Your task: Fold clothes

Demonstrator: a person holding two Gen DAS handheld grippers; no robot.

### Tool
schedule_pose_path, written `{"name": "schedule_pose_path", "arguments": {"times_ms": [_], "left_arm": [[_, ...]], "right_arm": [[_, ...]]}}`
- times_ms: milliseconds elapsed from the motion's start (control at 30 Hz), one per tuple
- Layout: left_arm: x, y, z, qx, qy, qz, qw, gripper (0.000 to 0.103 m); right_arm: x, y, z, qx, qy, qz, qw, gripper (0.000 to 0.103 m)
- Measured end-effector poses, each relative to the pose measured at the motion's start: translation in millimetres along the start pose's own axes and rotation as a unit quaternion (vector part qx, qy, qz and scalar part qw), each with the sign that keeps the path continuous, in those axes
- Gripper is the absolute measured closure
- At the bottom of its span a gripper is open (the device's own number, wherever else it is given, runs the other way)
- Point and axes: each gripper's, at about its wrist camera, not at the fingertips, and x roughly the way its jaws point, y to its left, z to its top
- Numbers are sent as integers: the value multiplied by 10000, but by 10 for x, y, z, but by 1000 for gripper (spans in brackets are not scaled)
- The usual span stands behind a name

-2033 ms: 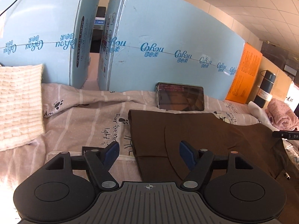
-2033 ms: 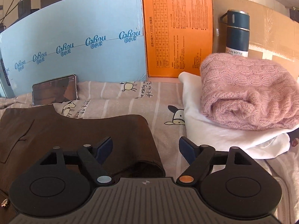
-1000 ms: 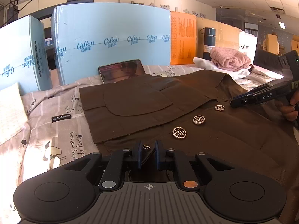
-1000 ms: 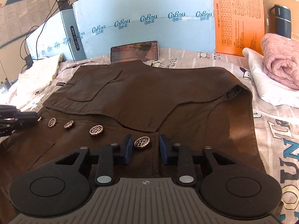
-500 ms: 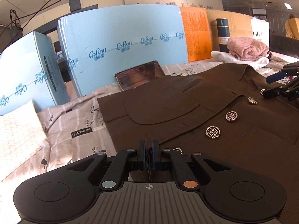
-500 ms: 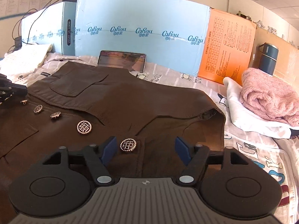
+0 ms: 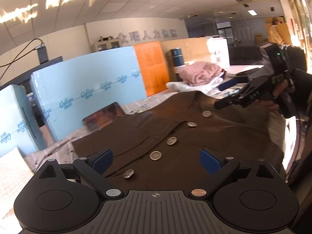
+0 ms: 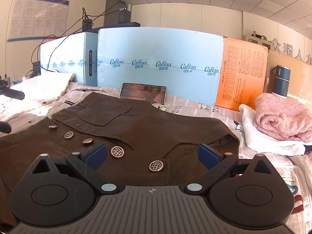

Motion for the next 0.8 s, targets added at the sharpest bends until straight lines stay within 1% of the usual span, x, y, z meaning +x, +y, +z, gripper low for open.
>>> {"name": "schedule_pose_path", "arguments": {"times_ms": [67, 167, 200, 300, 400, 500, 567, 600, 733, 800], "left_arm": [[-82, -143, 11, 190, -46, -490, 9986, 4], [-130, -368, -28, 448, 138, -906, 9948, 4], [-107, -413, -50, 524, 270, -910, 9941, 4], [-16, -536, -123, 774, 702, -862, 9908, 4], [81, -641, -206, 1098, 1077, -788, 9850, 4], [152, -658, -244, 1263, 1151, -558, 9837, 4], [152, -607, -221, 1159, 994, -411, 9874, 4], [147, -572, -206, 1072, 890, -338, 9897, 4], [138, -433, -151, 728, 503, -30, 9961, 4], [158, -380, -124, 582, 423, 52, 9974, 4]], "right_arm": [[-52, 87, -7, 12, -66, 174, 9998, 3], [-123, 246, -30, -138, -138, 330, 9993, 2], [-154, 286, -36, -151, -176, 377, 9990, 2], [-228, 356, -51, -88, -257, 569, 9980, 2], [-285, 413, -74, 9, -287, 702, 9971, 2], [-342, 470, -108, 21, -256, 921, 9954, 2], [-394, 506, -130, -27, -216, 1159, 9930, 2], [-423, 523, -137, -85, -183, 1359, 9905, 2], [-530, 595, -166, -329, -48, 2120, 9767, 0], [-498, 682, -189, -581, 27, 2125, 9754, 0]]}}
